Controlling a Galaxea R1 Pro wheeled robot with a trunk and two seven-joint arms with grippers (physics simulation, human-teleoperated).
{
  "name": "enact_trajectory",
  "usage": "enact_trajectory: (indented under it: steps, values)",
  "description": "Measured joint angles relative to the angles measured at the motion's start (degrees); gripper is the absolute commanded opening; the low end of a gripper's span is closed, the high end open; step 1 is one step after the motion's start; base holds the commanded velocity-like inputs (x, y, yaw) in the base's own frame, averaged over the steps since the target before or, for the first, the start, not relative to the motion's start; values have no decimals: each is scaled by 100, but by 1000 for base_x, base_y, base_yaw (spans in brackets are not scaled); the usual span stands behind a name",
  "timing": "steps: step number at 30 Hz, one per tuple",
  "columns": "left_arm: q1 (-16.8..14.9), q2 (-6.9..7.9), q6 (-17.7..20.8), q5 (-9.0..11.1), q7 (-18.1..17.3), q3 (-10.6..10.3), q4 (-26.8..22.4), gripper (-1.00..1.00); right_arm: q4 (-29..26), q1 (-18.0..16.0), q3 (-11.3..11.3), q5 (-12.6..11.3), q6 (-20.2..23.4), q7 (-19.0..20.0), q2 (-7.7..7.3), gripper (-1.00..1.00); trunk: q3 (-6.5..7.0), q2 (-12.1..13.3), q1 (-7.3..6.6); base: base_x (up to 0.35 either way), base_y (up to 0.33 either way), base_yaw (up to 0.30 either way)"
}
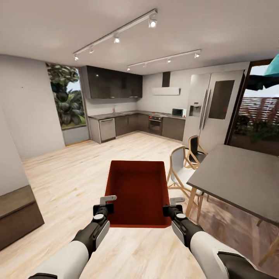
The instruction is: Move the two storage containers from the living room to the garage. In the garage, place one container on the floor and stack the other container on top of it (either order is fine).
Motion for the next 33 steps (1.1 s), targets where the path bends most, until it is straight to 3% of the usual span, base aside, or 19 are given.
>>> enact_trajectory:
  steps: [33]
  values:
    - [-1,6,0,-2,-10,5,0,-100,-1,0,-6,4,0,-4,6,-100,0,0,0,0,0,-283]
